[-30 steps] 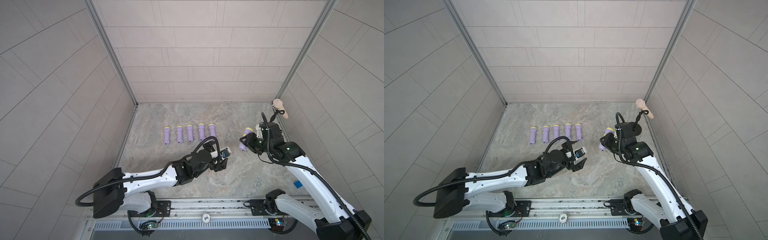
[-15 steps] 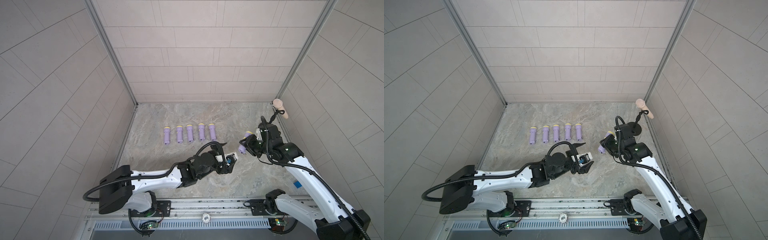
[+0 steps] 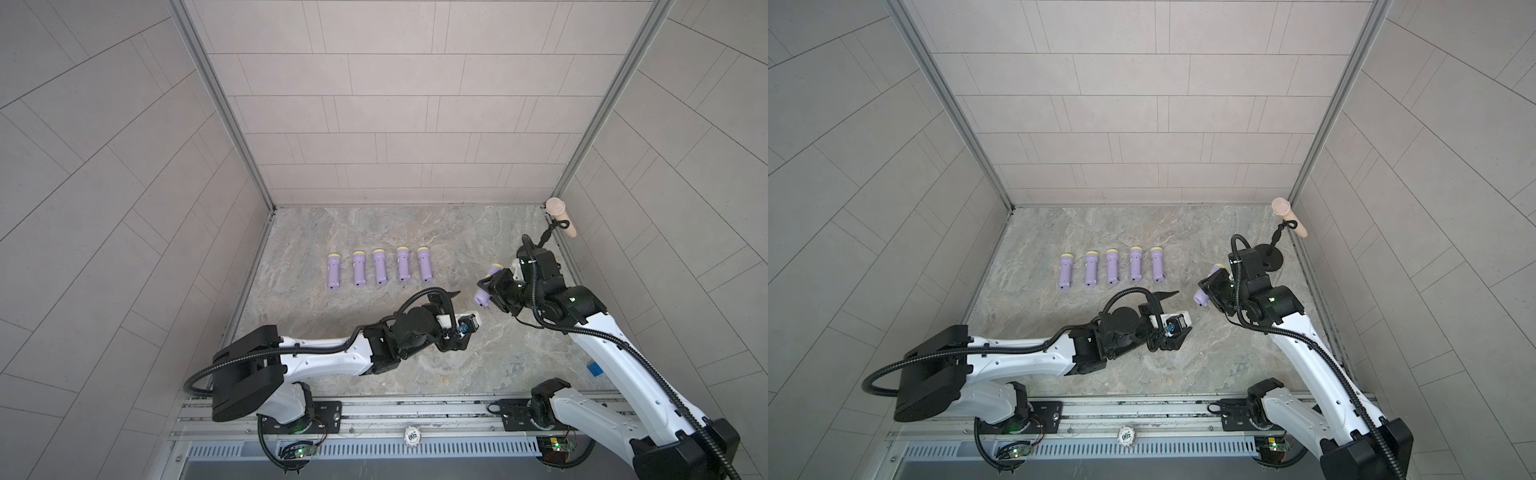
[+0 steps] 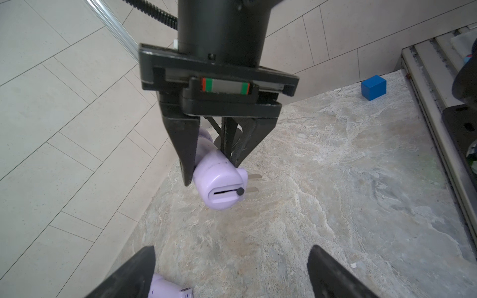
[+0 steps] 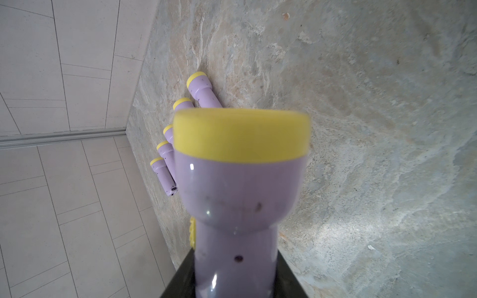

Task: Close the plug at the bottom of the flashlight
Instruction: Close the plug of the flashlight.

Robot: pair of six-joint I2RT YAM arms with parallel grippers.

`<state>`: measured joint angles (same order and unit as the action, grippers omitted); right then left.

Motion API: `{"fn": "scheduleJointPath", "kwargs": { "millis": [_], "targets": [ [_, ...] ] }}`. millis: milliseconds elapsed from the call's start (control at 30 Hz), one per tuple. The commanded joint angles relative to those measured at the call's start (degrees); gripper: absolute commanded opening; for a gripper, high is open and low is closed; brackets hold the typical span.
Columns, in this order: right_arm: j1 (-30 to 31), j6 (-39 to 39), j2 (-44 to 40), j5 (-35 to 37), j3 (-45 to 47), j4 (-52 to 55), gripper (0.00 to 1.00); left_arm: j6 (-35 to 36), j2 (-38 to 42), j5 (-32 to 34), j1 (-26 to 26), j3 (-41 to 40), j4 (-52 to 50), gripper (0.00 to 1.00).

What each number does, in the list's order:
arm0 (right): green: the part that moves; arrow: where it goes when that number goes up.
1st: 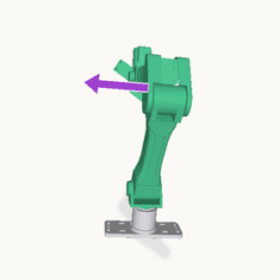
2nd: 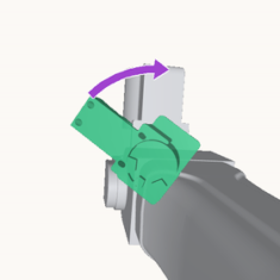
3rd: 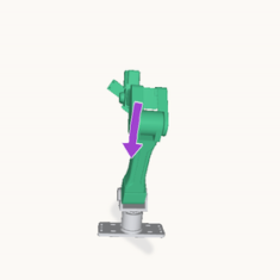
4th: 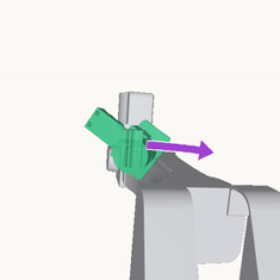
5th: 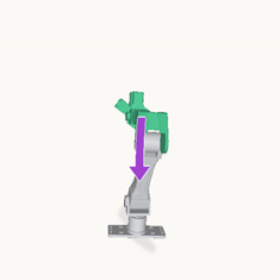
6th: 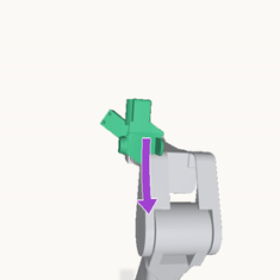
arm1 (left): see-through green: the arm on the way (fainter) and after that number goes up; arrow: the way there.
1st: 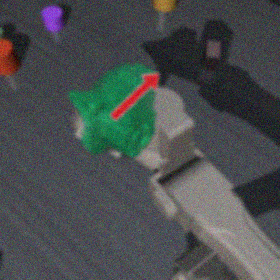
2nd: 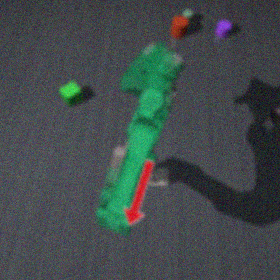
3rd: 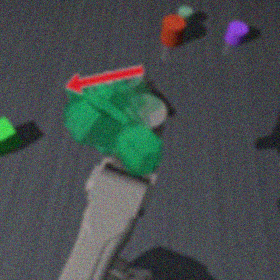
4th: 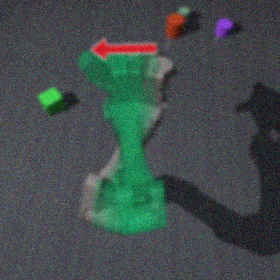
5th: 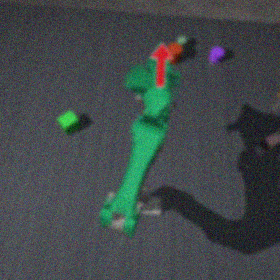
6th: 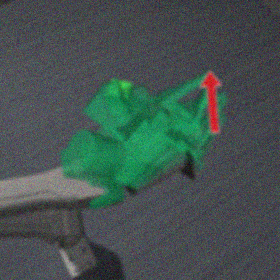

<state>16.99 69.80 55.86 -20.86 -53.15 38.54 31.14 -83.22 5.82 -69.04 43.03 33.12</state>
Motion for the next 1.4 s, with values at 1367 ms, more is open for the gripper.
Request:
{"fn": "scheduleJointPath", "kwargs": {
  "millis": [1367],
  "targets": [
    [4.9, 1.9, 2.3, -1.4, 2.9, -6.4, 0.0, 1.9, -4.0, 0.7, -0.3, 2.0, 4.7, 0.72]
  ]
}}
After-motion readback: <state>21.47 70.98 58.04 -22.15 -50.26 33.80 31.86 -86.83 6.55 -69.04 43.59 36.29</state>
